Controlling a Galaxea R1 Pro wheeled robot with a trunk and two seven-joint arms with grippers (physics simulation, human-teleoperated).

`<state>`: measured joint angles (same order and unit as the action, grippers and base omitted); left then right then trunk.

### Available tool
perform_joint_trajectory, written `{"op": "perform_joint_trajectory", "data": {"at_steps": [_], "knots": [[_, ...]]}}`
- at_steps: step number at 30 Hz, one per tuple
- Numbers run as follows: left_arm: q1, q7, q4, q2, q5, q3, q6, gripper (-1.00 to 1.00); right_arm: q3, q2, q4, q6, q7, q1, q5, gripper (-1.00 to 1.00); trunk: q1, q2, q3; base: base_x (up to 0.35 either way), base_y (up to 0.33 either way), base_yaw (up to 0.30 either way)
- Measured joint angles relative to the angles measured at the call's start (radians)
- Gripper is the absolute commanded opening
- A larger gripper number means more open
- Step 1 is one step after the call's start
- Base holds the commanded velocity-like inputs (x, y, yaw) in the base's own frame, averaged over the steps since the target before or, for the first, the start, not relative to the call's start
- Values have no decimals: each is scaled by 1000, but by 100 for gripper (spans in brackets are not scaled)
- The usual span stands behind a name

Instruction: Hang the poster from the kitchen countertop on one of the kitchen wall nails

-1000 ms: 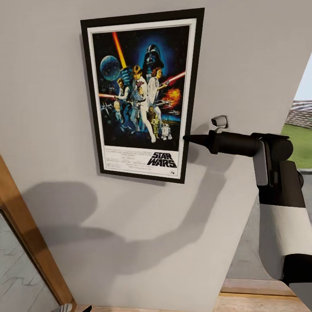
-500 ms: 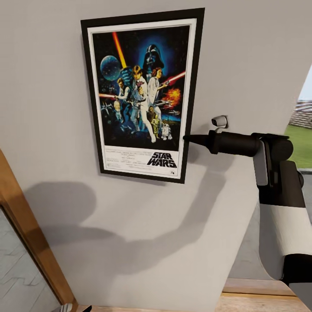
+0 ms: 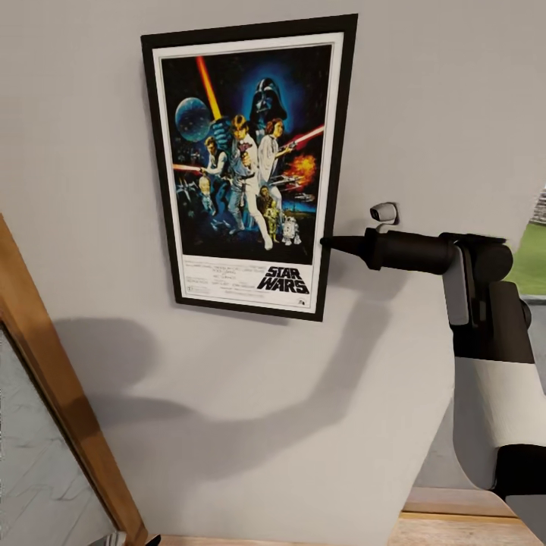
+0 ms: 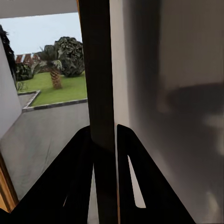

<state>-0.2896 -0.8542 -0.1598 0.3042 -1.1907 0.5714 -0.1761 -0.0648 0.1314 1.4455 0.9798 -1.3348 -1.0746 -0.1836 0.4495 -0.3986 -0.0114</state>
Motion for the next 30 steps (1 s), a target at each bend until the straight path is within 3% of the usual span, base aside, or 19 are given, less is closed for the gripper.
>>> {"op": "perform_joint_trajectory", "data": {"at_steps": [18, 30], "knots": [[0, 0, 0, 0, -1, 0, 1, 100, -1, 0, 1, 0, 0, 1, 0, -100, 0, 0, 0, 0, 19, 0], [0, 1, 0, 1, -1, 0, 0, 100, 0, 0, 9, 0, -1, 14, -23, -100, 0, 0, 0, 0, 0, 0]]}}
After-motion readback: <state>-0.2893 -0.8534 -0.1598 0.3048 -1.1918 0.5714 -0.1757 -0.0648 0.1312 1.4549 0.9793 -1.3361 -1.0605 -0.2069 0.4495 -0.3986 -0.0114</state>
